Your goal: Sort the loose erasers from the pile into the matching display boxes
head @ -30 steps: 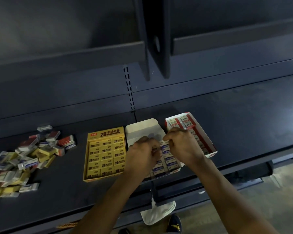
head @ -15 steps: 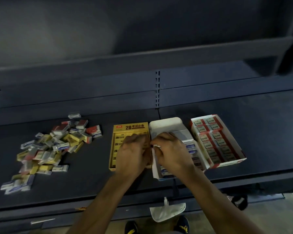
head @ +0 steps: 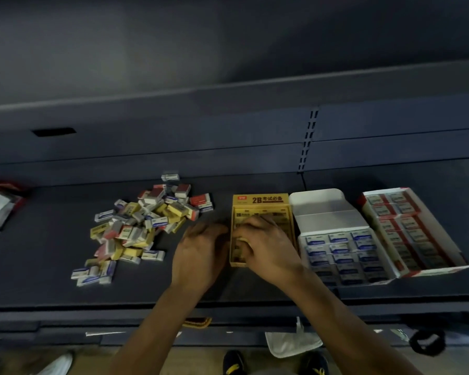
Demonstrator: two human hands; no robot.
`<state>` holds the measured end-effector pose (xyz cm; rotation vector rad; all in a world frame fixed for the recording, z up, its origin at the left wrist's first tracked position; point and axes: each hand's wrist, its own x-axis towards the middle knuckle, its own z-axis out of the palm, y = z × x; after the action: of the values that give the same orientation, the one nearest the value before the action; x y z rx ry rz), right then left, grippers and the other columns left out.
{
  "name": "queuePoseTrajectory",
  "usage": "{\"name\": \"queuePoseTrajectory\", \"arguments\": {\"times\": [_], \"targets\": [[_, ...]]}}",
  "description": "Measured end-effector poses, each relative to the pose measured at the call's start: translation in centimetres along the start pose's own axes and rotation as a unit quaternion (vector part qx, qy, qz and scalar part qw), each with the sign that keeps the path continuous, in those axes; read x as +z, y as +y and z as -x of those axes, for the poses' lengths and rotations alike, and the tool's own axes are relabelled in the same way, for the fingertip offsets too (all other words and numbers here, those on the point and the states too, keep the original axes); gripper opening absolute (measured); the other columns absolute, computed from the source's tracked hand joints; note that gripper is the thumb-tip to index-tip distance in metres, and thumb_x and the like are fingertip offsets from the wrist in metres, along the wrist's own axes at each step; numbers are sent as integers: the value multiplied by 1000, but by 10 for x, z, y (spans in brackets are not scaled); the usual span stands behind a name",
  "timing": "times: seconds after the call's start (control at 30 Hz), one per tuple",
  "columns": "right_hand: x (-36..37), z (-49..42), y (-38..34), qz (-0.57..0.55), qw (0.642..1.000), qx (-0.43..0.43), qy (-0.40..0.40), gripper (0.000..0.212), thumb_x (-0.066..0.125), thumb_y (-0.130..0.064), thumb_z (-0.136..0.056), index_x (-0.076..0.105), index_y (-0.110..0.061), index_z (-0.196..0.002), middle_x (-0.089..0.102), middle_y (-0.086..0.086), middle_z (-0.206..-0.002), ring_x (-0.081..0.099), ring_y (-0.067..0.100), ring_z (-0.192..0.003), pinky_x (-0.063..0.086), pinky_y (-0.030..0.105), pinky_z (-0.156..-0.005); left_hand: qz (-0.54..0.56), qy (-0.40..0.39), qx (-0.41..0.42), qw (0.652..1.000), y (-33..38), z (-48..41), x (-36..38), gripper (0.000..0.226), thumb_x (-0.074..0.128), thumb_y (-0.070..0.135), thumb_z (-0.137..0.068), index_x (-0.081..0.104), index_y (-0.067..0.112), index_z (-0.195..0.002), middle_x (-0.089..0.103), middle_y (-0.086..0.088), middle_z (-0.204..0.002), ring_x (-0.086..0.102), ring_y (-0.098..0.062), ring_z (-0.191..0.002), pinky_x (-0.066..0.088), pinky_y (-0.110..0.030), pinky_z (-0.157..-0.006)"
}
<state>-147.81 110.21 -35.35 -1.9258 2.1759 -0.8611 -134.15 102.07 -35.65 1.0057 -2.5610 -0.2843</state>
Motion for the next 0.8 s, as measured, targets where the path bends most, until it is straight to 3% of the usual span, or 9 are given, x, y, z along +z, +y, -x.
{"name": "queuePoseTrajectory", "arguments": {"times": [0.1, 0.27, 0.33, 0.47, 0.57, 0.7, 0.8], "targets": [[14, -9, -12, -4, 1000, 3, -6, 21, 63, -12, -81, 69, -16, -101, 60, 3, -104, 55, 27, -102, 46, 31, -79, -6, 7, -6, 1000, -21, 5, -7, 29, 80, 13, -68, 70, 15, -96, 67, -10, -93, 65, -30, -79, 53, -33, -63], [34, -22, -32, -1, 1000, 9, -8, 18, 69, -12, -78, 70, -15, -96, 61, 2, -98, 61, 26, -89, 43, 25, -72, -31, 34, -22, 999, -58, 10, -19, 28, 74, 16, -75, 69, 14, -102, 67, -11, -92, 64, -33, -79, 55, -36, -64], [40, -28, -39, -1, 1000, 14, -16, 19, 67, -14, -81, 70, -15, -100, 61, 3, -102, 61, 23, -93, 38, 22, -73, -53, 54, -26, 997, -68, 9, -25, 31, 74, 14, -75, 68, 13, -105, 66, -12, -91, 63, -34, -80, 54, -37, -62], [49, -43, -47, -9, 999, 28, -40, 25, 57, -22, -90, 65, -16, -112, 58, 2, -115, 53, 19, -107, 40, 24, -80, -118, 73, -34, 990, -85, 6, -33, 42, 78, 2, -65, 67, 11, -105, 63, -14, -97, 59, -35, -87, 53, -40, -66], [53, -60, -52, -18, 998, 46, -36, 24, 58, -23, -89, 66, -15, -110, 61, 4, -111, 56, 21, -102, 45, 28, -79, -141, 67, -46, 987, -100, 5, -34, 37, 77, 2, -67, 69, 10, -102, 58, -13, -105, 55, -36, -93, 53, -42, -66], [58, -83, -59, -28, 996, 78, -34, 22, 57, -27, -91, 65, -16, -107, 62, 2, -103, 58, 15, -92, 36, 20, -70, -148, 67, -48, 986, -113, 4, -39, 39, 80, 2, -61, 70, 9, -98, 60, -13, -102, 56, -37, -90, 52, -40, -68], [67, -99, -61, -24, 993, 103, -46, 26, 54, -32, -92, 63, -14, -108, 60, 5, -104, 57, 18, -93, 36, 23, -70, -142, 70, -40, 987, -120, 4, -41, 36, 79, 4, -65, 71, 10, -99, 64, -13, -100, 59, -38, -91, 52, -43, -70]]}}
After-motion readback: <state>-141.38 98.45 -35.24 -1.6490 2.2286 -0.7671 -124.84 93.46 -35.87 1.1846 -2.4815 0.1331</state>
